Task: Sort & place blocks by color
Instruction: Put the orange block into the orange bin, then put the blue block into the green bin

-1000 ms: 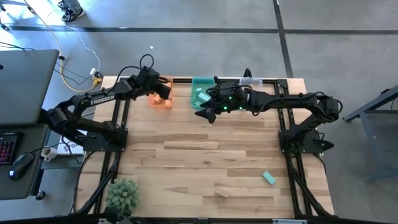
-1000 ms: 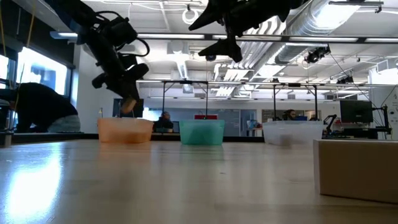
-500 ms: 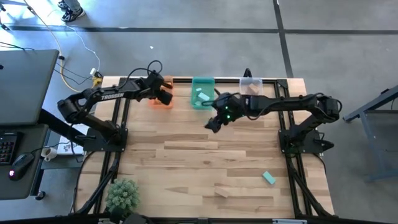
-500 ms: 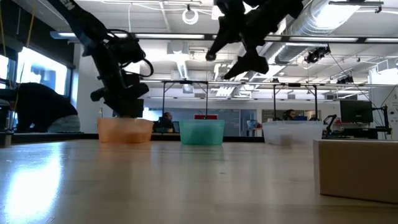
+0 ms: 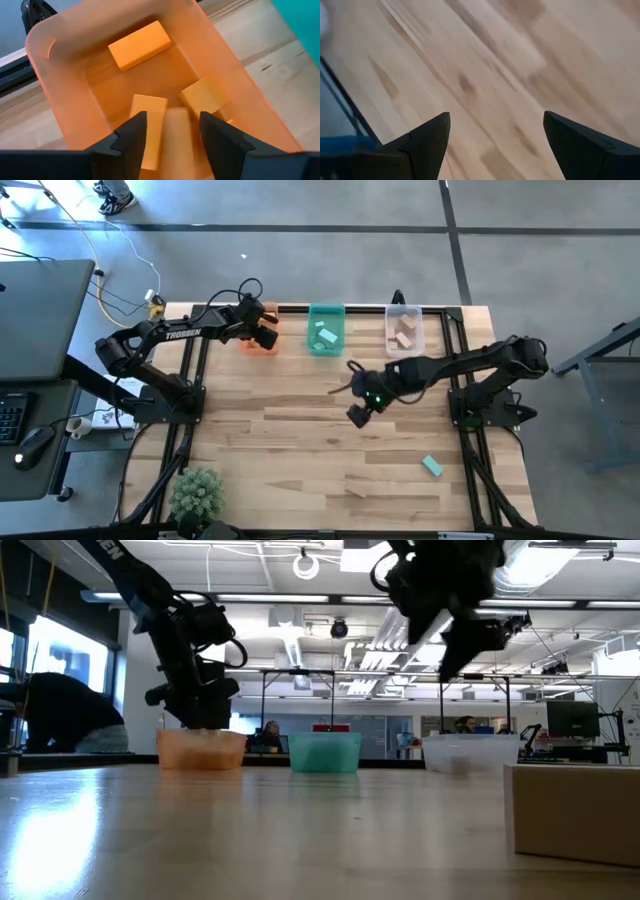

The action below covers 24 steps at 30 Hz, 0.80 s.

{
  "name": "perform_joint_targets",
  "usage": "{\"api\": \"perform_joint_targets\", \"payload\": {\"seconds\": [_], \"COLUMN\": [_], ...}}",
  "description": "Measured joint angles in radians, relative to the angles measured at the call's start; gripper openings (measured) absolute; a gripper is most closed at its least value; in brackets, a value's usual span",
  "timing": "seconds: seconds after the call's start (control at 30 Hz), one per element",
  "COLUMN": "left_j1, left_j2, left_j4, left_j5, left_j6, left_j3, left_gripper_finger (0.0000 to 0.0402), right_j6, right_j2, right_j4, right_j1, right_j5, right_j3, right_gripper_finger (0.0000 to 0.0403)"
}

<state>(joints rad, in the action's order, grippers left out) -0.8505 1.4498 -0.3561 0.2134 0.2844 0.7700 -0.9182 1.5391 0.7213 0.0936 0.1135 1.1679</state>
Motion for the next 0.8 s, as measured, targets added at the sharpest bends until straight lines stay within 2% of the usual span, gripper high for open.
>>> {"api": "perform_joint_targets", "payload": {"seconds": [0.4,0.8], "left_j1": [0.000,0.001], "left_j2": [-0.002,-0.105], "left_j4": [0.000,0.027], "left_j5": [-0.005,-0.186], "left_j6": [-0.025,0.075], "left_j3": [0.000,0.000], "left_gripper_finger": [0.0230,0.0232], "right_j6": [-0.157,-0.187], "right_j2": [0.000,0.000], "right_j4": [0.235,0.428], "right_j1": [0.195,0.370], "right_j5": [0.003,0.080], "right_j3": [0.000,-0.001], "right_gripper_finger": [0.0307,0.0307]}}
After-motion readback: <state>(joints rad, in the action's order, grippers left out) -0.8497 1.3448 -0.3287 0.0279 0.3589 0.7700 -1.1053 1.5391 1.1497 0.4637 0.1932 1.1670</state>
